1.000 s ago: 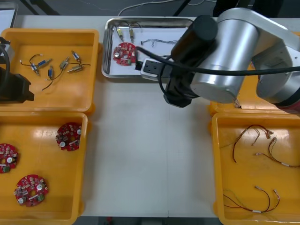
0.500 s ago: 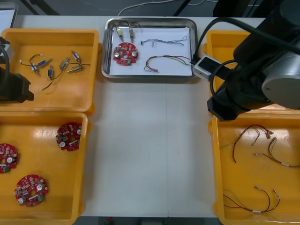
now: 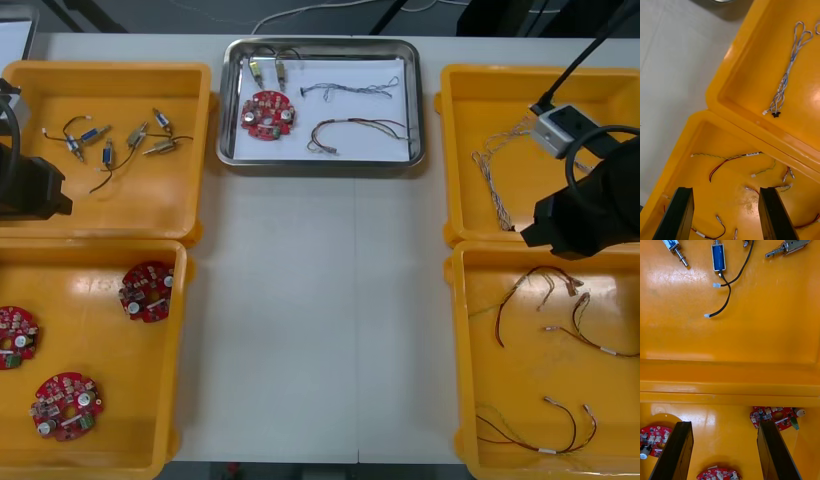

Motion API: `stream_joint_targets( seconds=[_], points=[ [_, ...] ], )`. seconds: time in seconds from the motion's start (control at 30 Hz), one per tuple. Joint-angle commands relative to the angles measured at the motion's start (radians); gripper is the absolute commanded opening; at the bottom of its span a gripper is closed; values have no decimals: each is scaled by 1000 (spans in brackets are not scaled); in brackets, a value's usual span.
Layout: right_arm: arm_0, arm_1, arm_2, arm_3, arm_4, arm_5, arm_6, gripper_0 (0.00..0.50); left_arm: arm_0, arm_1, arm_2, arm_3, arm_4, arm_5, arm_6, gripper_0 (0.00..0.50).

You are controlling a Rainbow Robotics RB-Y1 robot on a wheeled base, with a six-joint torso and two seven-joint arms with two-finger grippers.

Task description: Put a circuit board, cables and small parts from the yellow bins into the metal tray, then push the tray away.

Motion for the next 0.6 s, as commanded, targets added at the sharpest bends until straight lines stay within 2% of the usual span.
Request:
stream_joint_targets(
  seconds=[0.03, 0.37, 0.6],
  points=[
    [72, -32, -109, -26, 5, 5, -26, 500, 15, 40, 29, -29, -9, 6, -9, 500],
    [187, -32, -217, -11, 79, 5, -36, 500, 15, 40, 29, -29, -9, 6, -9, 500],
    [233, -32, -267, 21, 82, 5, -43, 500, 15, 40, 29, -29, -9, 6, -9, 500]
  ],
)
